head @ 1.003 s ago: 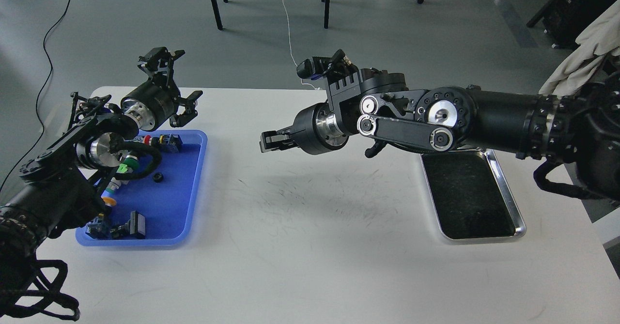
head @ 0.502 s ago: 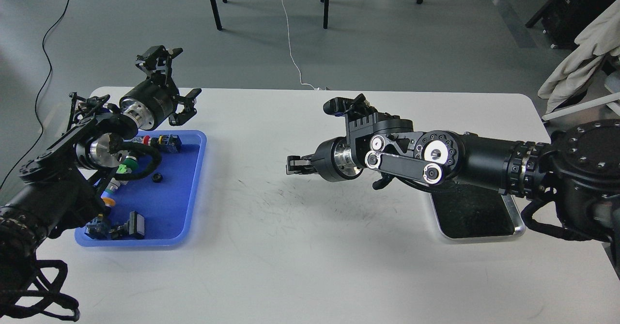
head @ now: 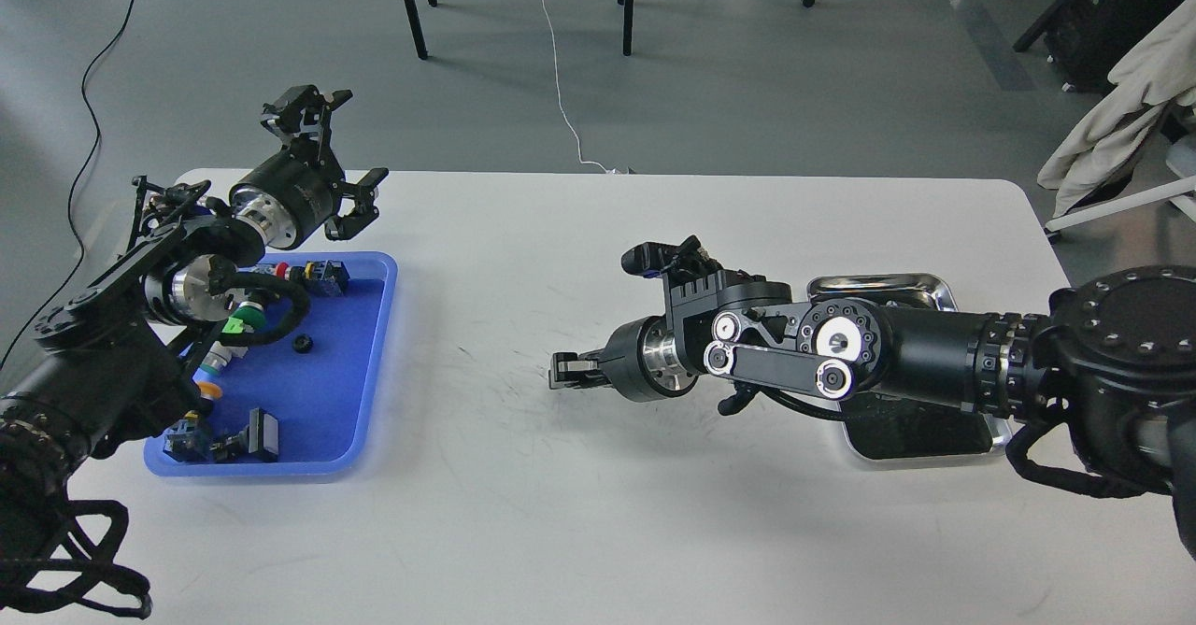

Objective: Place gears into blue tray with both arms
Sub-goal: 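Set the black part on the table, open and retract the right gripper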

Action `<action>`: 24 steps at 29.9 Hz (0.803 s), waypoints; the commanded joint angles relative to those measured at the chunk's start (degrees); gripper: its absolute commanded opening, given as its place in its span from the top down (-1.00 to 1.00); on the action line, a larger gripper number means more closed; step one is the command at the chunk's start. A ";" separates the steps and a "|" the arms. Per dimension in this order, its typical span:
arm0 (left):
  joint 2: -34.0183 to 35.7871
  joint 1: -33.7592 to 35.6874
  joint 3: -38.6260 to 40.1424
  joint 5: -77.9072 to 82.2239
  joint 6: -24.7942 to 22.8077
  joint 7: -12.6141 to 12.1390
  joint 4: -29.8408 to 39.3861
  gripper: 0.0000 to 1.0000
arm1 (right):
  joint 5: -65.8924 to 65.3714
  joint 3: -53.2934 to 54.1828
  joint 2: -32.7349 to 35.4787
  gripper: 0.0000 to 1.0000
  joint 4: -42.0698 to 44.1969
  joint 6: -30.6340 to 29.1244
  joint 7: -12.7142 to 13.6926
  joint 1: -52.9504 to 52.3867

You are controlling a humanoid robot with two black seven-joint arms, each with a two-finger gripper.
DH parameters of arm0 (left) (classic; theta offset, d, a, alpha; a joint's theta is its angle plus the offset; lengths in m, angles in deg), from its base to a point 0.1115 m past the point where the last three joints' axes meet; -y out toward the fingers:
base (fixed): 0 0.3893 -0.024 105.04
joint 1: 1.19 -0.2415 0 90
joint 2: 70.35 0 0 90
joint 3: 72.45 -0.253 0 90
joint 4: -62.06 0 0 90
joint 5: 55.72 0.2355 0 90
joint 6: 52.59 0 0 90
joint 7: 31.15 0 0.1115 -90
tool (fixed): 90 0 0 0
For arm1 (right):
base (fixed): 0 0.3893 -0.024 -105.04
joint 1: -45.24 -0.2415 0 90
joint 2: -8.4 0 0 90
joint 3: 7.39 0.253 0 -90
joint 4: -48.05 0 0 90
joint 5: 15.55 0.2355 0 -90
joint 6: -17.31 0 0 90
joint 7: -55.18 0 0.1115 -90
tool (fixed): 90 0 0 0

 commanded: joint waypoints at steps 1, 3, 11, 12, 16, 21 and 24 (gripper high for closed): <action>0.02 0.03 0.03 0.04 0.12 0.00 -0.01 -0.96 | 0.13 0.00 -0.01 -0.06 -0.07 0.14 0.04 0.76; 0.02 0.03 -0.06 0.04 0.21 0.00 -0.01 -0.96 | 0.31 0.00 -0.01 -0.41 -0.07 0.31 -0.05 0.94; 0.02 0.03 -0.24 0.12 0.65 -0.09 0.08 -0.96 | 1.10 2.62 -0.01 -0.89 1.15 2.95 -0.22 1.02; 0.10 0.03 -0.24 0.12 0.65 -0.09 0.08 -0.96 | 1.10 4.81 -0.01 -0.91 1.68 2.95 -0.22 1.20; 0.54 -0.15 -0.33 0.21 0.65 -0.09 0.60 -0.96 | 1.36 13.16 -0.01 -0.92 4.67 2.69 -0.14 2.60; 2.74 -0.06 -0.76 2.31 0.65 -0.44 1.74 -0.96 | 5.83 25.03 -0.01 -0.92 4.15 2.51 -0.14 5.59; 5.28 0.03 -1.12 3.72 1.17 -0.70 6.65 -0.96 | 8.56 35.47 1.04 -0.92 3.19 2.95 -0.22 8.66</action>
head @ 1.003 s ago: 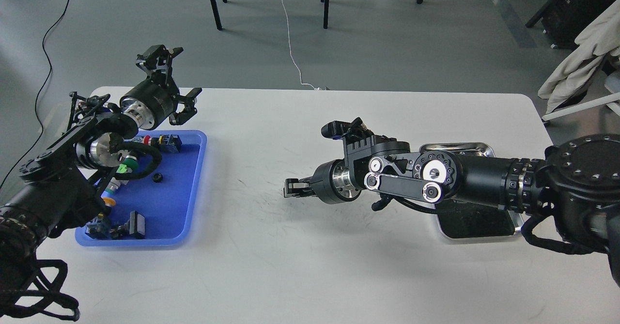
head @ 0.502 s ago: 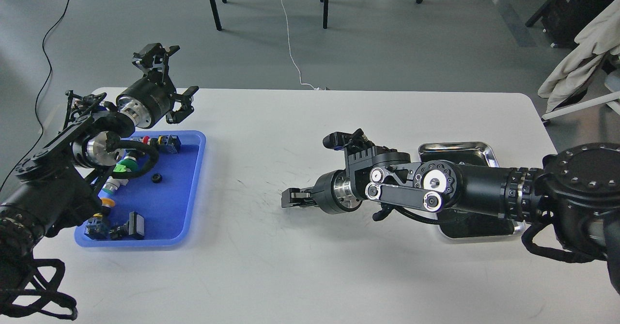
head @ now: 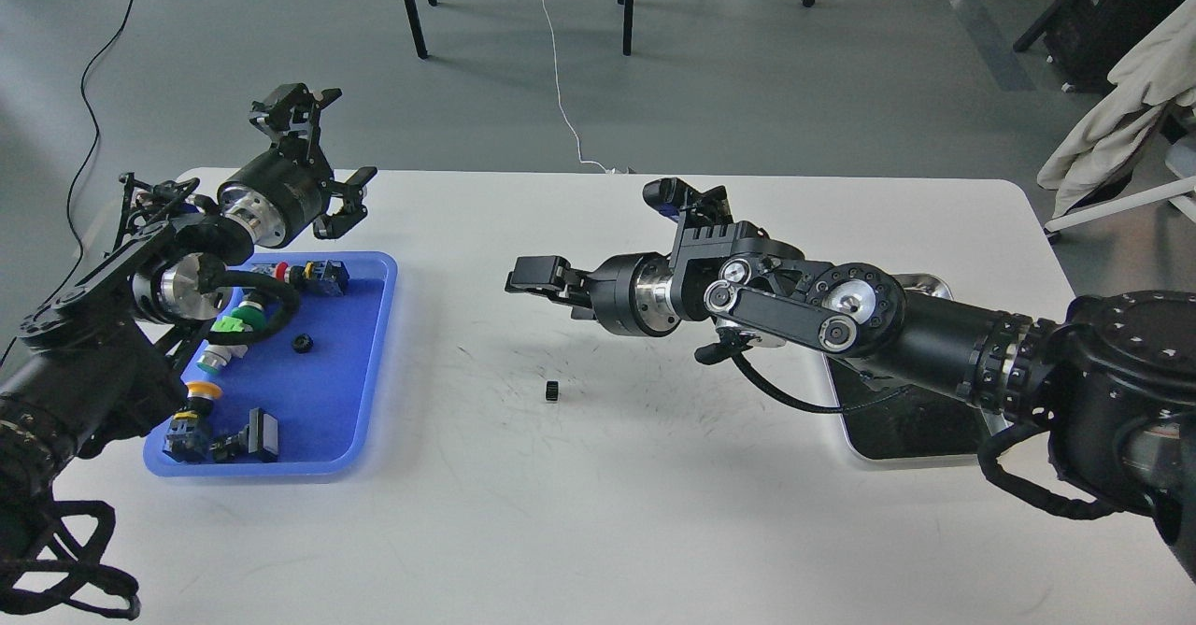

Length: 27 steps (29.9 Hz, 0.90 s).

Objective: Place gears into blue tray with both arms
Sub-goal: 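Set the black part on the table, open and retract the right gripper, then move the left gripper down onto the black part on the table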

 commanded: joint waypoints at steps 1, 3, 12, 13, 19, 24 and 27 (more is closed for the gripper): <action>4.06 0.07 -0.39 1.79 1.11 -0.31 7.29 -0.96 | 3.46 13.93 3.67 -0.92 -2.09 0.36 -0.07 4.53; 7.31 -0.02 -1.62 3.46 2.77 -0.58 13.00 -0.96 | 6.09 21.68 8.41 -0.92 -4.21 0.01 -0.07 8.40; 21.81 -0.20 -13.74 19.00 4.62 -1.19 38.67 -0.96 | 28.58 44.89 29.08 -0.93 -11.42 -3.76 -0.07 27.28; 22.96 -0.20 -14.80 21.46 5.41 -1.45 41.04 -0.96 | 30.26 47.44 30.22 -0.93 -11.25 -4.90 -0.07 29.66; 23.76 -2.30 -20.51 41.22 11.21 -2.42 50.73 -0.96 | 36.16 58.53 31.82 -0.93 -10.63 -7.72 -0.07 41.71; 18.41 -2.66 -25.17 64.68 11.83 -6.55 52.76 -0.96 | 37.22 60.13 31.55 -0.93 -10.46 -7.28 -1.38 46.82; 14.46 -2.74 -27.72 81.11 11.75 -7.43 52.23 -0.96 | 37.13 60.04 31.38 -0.93 -10.46 -7.37 -2.09 47.97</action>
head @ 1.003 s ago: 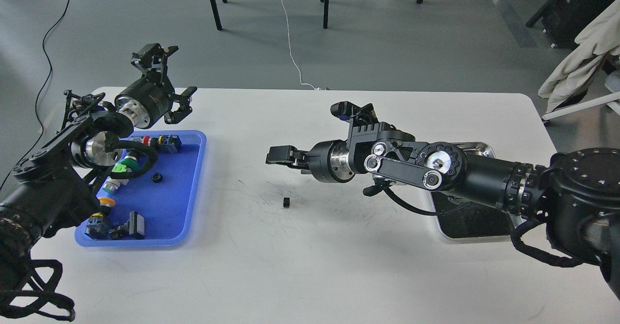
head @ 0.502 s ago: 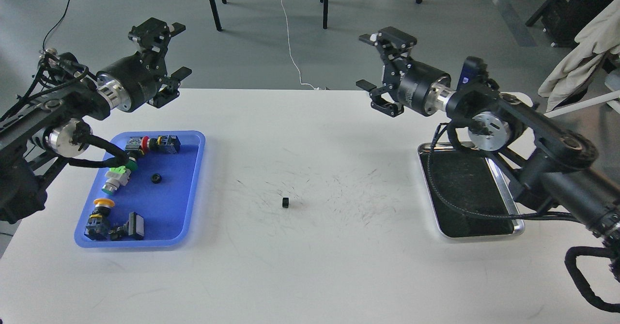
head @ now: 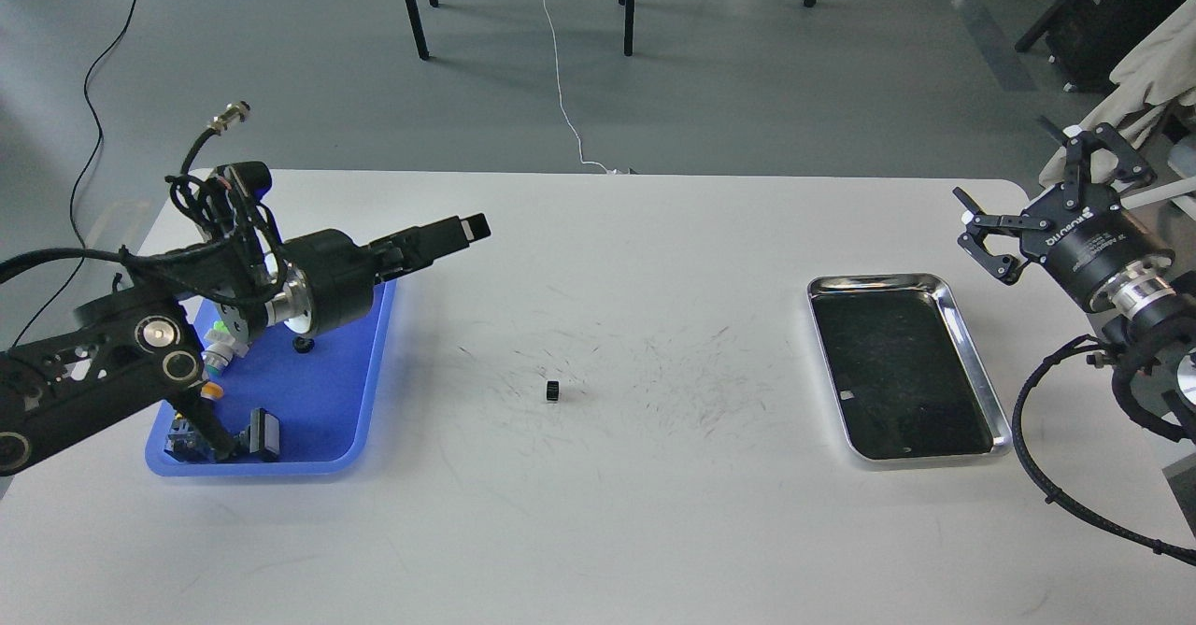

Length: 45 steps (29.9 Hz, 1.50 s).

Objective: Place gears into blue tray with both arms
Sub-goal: 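Move the left gripper down onto the black part on the table, then grasp the black part with the left gripper and lift it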

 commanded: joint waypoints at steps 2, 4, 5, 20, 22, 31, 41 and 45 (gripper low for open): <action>-6.25 -0.13 -4.27 21.96 -0.78 -2.02 -0.59 -0.96 | 0.01 0.05 -0.13 -0.93 0.18 0.19 -0.63 1.24; -9.50 -0.21 -5.51 25.50 -1.66 -4.22 -0.94 -0.96 | 0.01 0.05 -0.31 -0.93 0.53 0.36 -0.63 1.24; -11.00 -0.56 -5.95 26.29 -1.93 -5.18 -1.64 -0.96 | 0.01 0.05 -0.31 -0.93 0.53 0.45 -0.63 1.24; -17.69 -8.56 -4.81 41.00 -1.76 -5.63 -8.59 -0.74 | -0.08 -0.48 -0.48 -0.93 0.53 2.91 -0.72 1.32; -17.69 -8.65 -4.46 41.00 -1.76 -5.63 -8.77 -0.67 | -0.08 -0.48 -0.48 -0.93 0.53 2.91 -0.72 1.32; -18.22 -9.27 -4.20 41.00 -1.76 -5.37 -10.53 -0.46 | -0.08 -0.65 -0.57 -0.93 0.53 4.06 -1.16 1.41; -19.36 -9.27 -4.20 41.00 -1.67 -5.28 -12.90 -0.14 | -0.08 -0.74 -0.83 -0.93 0.53 4.06 -1.16 1.50; -19.27 -9.27 -4.20 41.00 -1.75 -5.28 -12.90 0.04 | -0.08 -0.74 -0.83 -0.93 0.53 4.06 -1.16 1.50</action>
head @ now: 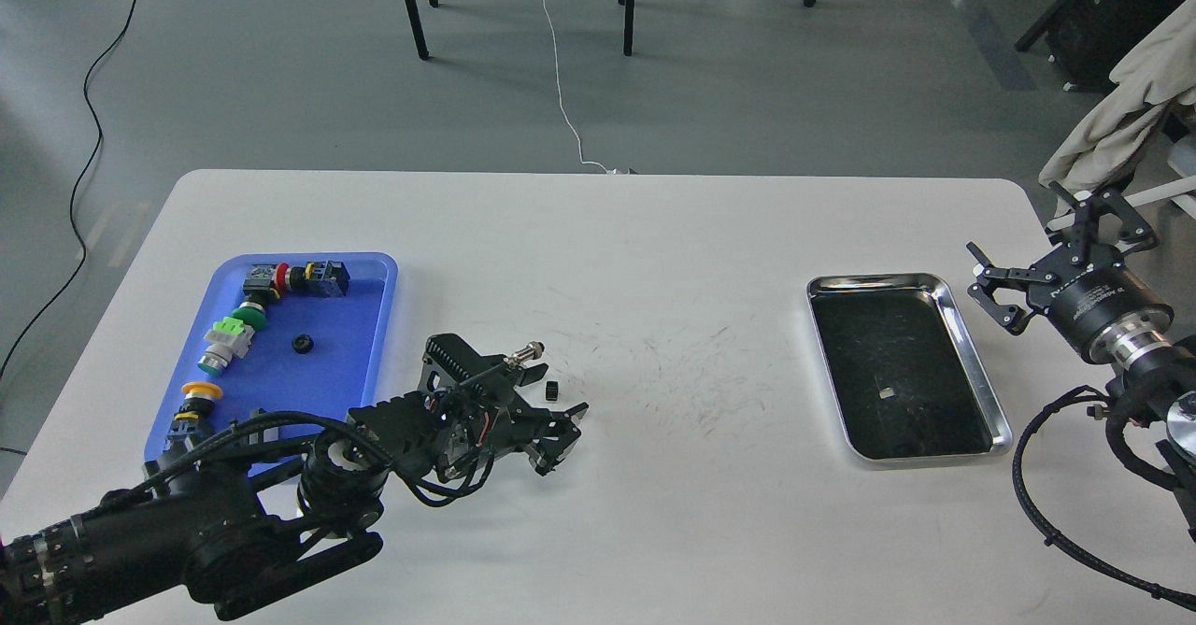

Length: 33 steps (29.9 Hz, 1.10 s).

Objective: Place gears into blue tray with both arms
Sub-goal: 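Grasp the black part with the left gripper and lift it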

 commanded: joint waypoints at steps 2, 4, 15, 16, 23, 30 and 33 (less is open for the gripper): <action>0.24 -0.09 -0.02 -0.01 -0.09 0.00 -0.03 0.25 | 0.00 0.00 -0.01 -0.93 0.03 0.00 0.01 0.00; 0.42 -0.18 -0.10 -0.01 -0.09 0.00 -0.03 0.53 | 0.00 -0.08 -0.01 -0.93 -0.06 0.00 0.01 0.00; 1.91 -0.18 2.53 -0.01 -0.09 0.09 0.23 0.80 | 0.00 -0.17 -0.01 -0.93 -0.15 0.00 0.01 0.00; 2.44 -0.18 3.14 -0.01 -0.09 0.17 0.49 0.81 | 0.00 -0.08 -0.01 -0.93 -0.24 0.00 0.01 0.00; 9.29 -0.09 9.12 -0.01 -0.09 0.44 6.37 0.82 | 0.00 -0.08 0.08 -0.93 -0.50 0.00 0.01 0.00; 21.67 -0.79 14.22 -17.74 0.61 -0.18 11.75 0.82 | 0.00 -0.17 0.08 -0.93 -0.68 0.00 0.01 0.00; 25.55 -3.25 14.84 -30.39 4.20 0.08 11.22 0.82 | 0.00 -0.08 0.17 -0.93 -0.77 0.00 0.10 -0.08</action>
